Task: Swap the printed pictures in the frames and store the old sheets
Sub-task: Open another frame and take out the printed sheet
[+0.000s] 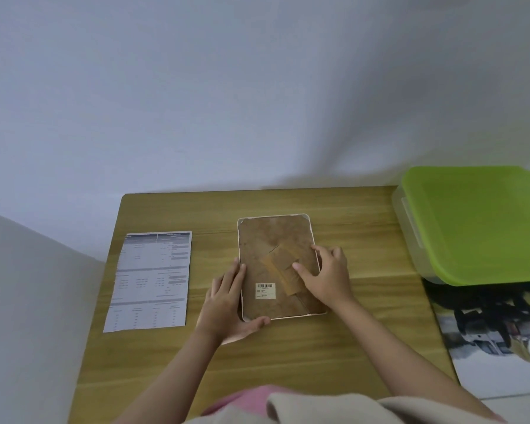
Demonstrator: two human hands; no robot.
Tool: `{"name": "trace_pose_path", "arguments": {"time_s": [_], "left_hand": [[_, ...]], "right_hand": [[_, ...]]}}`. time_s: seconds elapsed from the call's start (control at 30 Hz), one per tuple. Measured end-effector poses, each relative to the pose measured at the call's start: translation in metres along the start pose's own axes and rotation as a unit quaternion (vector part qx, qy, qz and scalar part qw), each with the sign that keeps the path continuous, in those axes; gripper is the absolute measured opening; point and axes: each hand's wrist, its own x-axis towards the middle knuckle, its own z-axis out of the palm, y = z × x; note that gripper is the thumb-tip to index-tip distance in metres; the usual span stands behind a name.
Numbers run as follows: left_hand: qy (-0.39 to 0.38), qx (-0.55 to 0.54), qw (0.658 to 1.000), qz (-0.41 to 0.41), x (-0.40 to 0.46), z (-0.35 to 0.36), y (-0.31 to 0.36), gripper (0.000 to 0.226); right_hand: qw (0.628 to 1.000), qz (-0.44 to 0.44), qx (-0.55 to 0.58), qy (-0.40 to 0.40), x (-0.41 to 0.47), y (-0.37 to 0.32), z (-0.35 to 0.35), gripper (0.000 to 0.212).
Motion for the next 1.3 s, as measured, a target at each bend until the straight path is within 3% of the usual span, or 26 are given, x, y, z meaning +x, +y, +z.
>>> {"name": "trace_pose_path", "arguments": {"time_s": [0.17,0.37,1.17,1.3], "left_hand": [[-0.006,0.002,1.000,0.004,0.003,0.002,-0.003,0.118],[-0.004,-0.010,1.000,0.004,0.004,0.003,-0.005,0.122],[-0.009,0.013,1.000,0.017,0.005,0.006,-0.006,0.126],[-0.010,0.013,1.000,0.018,0.004,0.006,-0.006,0.125]], "right_hand": [[0.995,-0.027,-0.078,-0.054,0.044,-0.024,-0.007,0.069],[0.986,0.004,-0.140,-0.086,0.073,-0.034,-0.007,0.079],[0.985,0.062,-0.099,-0.127,0.089,-0.048,-0.030,0.090],[0.987,0.082,-0.049,-0.133,0.089,-0.048,-0.036,0.090]]}}
